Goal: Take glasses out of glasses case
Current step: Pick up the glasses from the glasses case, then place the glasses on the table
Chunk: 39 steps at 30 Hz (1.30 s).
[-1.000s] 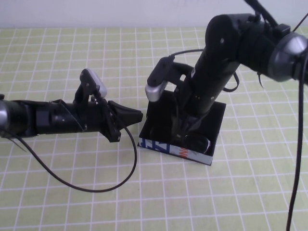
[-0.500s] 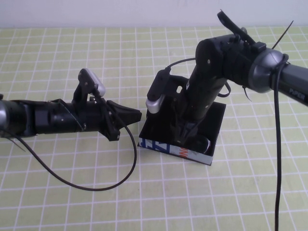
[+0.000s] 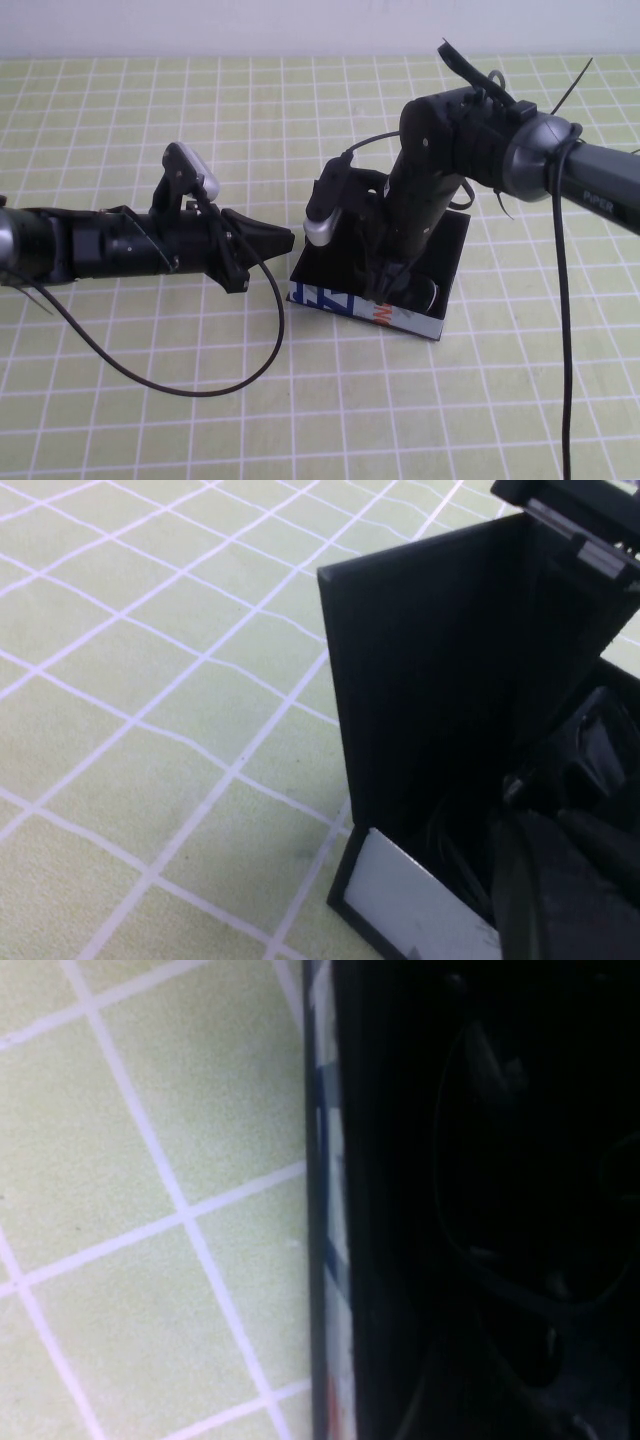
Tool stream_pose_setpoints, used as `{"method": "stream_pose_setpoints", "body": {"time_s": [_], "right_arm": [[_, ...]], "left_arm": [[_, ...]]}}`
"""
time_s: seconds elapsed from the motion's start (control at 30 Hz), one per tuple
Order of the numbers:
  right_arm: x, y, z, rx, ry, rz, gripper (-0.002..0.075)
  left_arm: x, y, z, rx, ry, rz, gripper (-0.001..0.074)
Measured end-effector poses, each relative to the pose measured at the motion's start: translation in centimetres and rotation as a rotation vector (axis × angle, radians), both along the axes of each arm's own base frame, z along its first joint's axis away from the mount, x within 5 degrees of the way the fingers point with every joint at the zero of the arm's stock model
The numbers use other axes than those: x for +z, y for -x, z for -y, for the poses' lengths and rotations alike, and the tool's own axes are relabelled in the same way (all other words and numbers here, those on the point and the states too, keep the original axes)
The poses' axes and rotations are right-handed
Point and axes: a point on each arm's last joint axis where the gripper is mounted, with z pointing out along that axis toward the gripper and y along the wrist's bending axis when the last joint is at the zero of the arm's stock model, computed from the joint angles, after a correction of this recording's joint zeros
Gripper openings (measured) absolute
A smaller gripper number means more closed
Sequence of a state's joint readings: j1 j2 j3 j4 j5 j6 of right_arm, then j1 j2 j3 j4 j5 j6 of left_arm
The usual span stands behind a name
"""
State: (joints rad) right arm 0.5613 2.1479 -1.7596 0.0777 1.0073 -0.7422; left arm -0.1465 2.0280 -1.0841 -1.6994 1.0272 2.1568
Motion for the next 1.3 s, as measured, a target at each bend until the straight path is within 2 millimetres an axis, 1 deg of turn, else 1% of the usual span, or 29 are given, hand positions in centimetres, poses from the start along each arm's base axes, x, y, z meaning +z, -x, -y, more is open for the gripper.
{"method": "stream_pose_setpoints", "body": {"time_s": [0.1, 0.17, 0.27, 0.33, 0.43, 0.57, 0.67, 0.77, 0.87, 0.93, 0.97, 1.07, 1.13, 1.2, 1.23, 1.3], "right_arm": [[-0.1, 0.0, 0.0, 0.001, 0.002, 0.001, 0.0293], [-0.1, -0.1, 0.0, 0.001, 0.003, 0.004, 0.0267], [-0.3, -0.1, 0.0, 0.003, 0.005, 0.001, 0.0170], [-0.2, -0.1, 0.0, 0.002, 0.003, -0.003, 0.0088], [0.4, 0.1, 0.0, 0.002, -0.006, -0.007, 0.0036], [1.2, 0.2, 0.1, 0.004, -0.010, 0.013, 0.0019], [2.8, 0.6, 0.4, -0.010, -0.020, 0.043, 0.0018], [5.8, 1.2, 0.9, -0.061, -0.064, 0.087, 0.0017], [8.7, 2.2, 1.8, -0.135, -0.087, 0.104, 0.0017], [10.4, 2.8, 2.9, -0.203, -0.096, 0.095, 0.0017], [11.0, 2.9, 3.7, -0.240, -0.100, 0.087, 0.0017], [12.6, 3.1, 6.8, -0.385, -0.129, 0.079, 0.0017], [12.8, 3.4, 9.5, -0.491, -0.151, 0.063, 0.0017], [12.4, 4.1, 11.6, -0.576, -0.178, 0.040, 0.0017], [12.2, 4.6, 12.6, -0.614, -0.201, 0.032, 0.0017], [11.6, 5.6, 13.8, -0.680, -0.246, 0.020, 0.0017]], "left_arm": [[0.0, 0.0, 0.0, 0.001, 0.001, -0.002, -0.0004], [0.0, 0.0, 0.0, 0.001, 0.001, -0.002, -0.0004], [0.0, 0.0, 0.0, 0.001, 0.001, -0.002, -0.0004], [0.0, 0.0, 0.0, 0.001, 0.001, -0.002, -0.0004], [0.0, 0.0, 0.0, 0.001, 0.001, -0.002, -0.0004], [0.0, 0.0, 0.0, 0.001, 0.001, -0.004, -0.0004], [0.0, 0.0, 0.0, 0.003, 0.003, -0.010, -0.0004], [0.1, 0.0, 0.0, 0.004, 0.009, -0.015, -0.0004], [0.9, 0.1, 0.0, 0.018, 0.025, -0.037, -0.0004], [1.8, 0.2, 0.0, 0.027, 0.038, -0.044, -0.0004], [2.2, 0.3, 0.0, 0.032, 0.042, -0.042, -0.0004], [3.6, 0.5, -0.1, 0.041, 0.050, -0.042, -0.0004], [4.3, 0.7, -0.1, 0.045, 0.045, -0.042, -0.0004], [4.8, 0.9, -0.2, 0.046, 0.041, -0.043, -0.0004], [5.0, 1.0, -0.2, 0.047, 0.040, -0.043, -0.0004], [5.1, 1.0, -0.2, 0.049, 0.036, -0.048, -0.0004]]}}
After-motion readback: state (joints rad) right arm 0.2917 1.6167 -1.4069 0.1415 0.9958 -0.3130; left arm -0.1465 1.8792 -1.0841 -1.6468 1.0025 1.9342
